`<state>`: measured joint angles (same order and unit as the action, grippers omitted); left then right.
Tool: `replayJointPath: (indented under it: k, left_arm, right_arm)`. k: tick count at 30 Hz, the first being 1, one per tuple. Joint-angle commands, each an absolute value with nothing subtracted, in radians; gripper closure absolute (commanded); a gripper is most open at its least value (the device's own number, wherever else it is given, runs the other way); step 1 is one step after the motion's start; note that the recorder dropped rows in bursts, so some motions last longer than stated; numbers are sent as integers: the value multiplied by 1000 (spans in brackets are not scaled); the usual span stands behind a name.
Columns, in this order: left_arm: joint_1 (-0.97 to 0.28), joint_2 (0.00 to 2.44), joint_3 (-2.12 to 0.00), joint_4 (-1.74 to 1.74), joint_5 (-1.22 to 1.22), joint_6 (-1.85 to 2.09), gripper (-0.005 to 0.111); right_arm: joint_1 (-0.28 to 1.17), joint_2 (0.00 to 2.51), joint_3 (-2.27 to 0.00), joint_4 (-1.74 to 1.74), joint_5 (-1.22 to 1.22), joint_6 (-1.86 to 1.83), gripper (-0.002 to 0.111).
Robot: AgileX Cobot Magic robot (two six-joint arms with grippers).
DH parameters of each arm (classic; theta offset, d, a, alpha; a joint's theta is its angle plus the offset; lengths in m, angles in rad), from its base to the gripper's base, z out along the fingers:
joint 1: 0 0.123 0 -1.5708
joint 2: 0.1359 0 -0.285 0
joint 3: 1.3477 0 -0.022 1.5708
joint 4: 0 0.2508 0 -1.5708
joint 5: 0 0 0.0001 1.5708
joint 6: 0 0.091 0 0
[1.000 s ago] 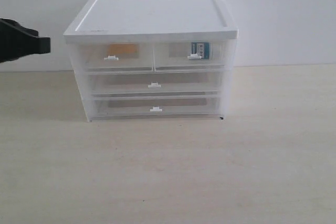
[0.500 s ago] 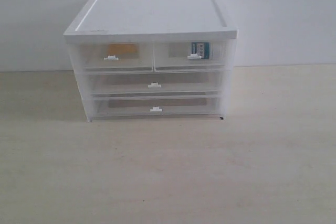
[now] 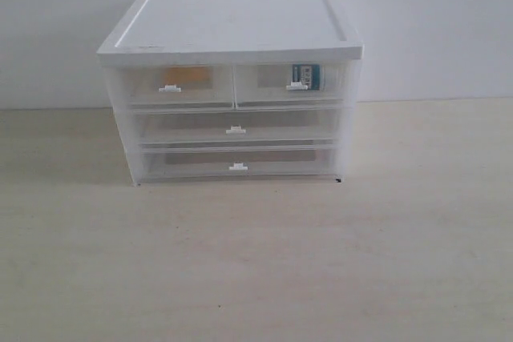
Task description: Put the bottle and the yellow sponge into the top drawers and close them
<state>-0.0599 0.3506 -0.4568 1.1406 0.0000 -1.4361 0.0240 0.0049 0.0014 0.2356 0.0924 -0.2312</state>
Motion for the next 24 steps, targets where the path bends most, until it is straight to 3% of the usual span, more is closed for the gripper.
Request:
replayJointPath:
  k: [1, 17, 24]
  left_arm:
    - [-56, 316, -451, 1140, -8, -1445, 103]
    - [-56, 316, -449, 1132, -8, -1435, 103]
    - [-56, 316, -440, 534, 76, -812, 103]
  right_arm:
    - [20, 0, 0, 228, 90, -236, 108]
    - [20, 0, 0, 228, 90, -234, 108]
    - [20, 0, 0, 228, 90, -234, 108]
